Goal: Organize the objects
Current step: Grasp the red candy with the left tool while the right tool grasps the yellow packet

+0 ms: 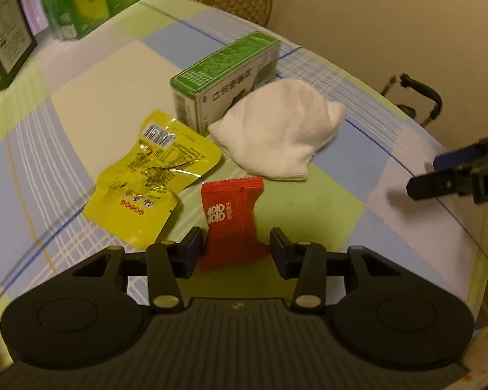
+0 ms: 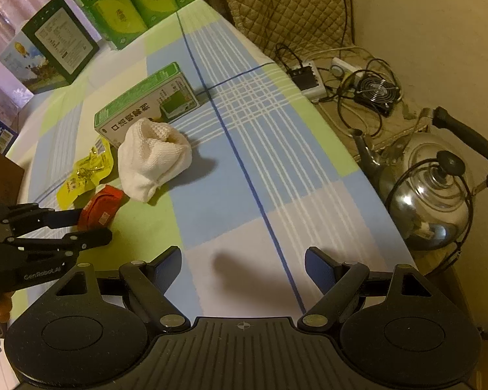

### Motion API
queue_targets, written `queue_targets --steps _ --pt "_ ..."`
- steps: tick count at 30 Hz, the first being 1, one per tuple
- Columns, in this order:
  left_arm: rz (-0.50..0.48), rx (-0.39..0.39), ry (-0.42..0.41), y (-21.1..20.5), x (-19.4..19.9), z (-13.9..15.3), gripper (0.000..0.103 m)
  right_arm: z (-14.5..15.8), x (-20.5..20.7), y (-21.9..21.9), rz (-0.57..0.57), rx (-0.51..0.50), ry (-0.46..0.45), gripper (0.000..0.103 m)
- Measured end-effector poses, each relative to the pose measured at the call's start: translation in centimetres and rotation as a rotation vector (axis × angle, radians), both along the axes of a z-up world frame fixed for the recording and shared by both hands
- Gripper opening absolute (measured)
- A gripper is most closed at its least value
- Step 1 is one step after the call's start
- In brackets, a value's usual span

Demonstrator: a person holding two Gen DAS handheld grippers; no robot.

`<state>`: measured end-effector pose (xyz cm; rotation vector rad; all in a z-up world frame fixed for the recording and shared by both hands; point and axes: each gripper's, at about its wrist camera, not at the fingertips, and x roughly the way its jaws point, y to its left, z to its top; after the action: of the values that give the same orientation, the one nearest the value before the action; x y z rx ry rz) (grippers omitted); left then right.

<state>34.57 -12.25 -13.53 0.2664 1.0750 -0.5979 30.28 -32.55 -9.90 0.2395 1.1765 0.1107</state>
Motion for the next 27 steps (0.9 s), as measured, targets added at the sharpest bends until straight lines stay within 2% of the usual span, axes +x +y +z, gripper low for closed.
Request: queue_targets --steps 6,7,12,15,18,21,27 --pt "0.056 -0.014 0.009 -0.5 0.7 0.1 0.038 -0.1 0.5 0.5 0.029 0.005 0.000 0.080" --pt "0.064 -0.016 0.005 -0.5 0.7 0.1 0.027 -0.1 0.5 0.6 0.033 0.008 0.000 0.080" --pt "0.123 -0.020 0.012 0.3 -0.1 0.5 0.025 0.0 0.7 1.4 0.067 0.045 -0.018 0.080" --pt "0.166 -0.010 0.005 1.9 -1.3 1.0 0.025 0.2 0.7 2.6 0.128 0.071 -0.055 0.080" --pt "0.250 -0.007 0.009 4.5 -2.3 1.4 0.025 0.6 0.6 4.4 0.227 0.085 -0.117 0.080" --pt "0.354 0.001 0.010 7.3 -3.1 1.8 0.025 0.8 0.5 7.2 0.370 0.040 -0.207 0.080" --pt "0.501 0.003 -0.008 11.7 -4.1 2.5 0.025 -0.6 0.0 13.7 0.713 -0.204 -0.451 0.080"
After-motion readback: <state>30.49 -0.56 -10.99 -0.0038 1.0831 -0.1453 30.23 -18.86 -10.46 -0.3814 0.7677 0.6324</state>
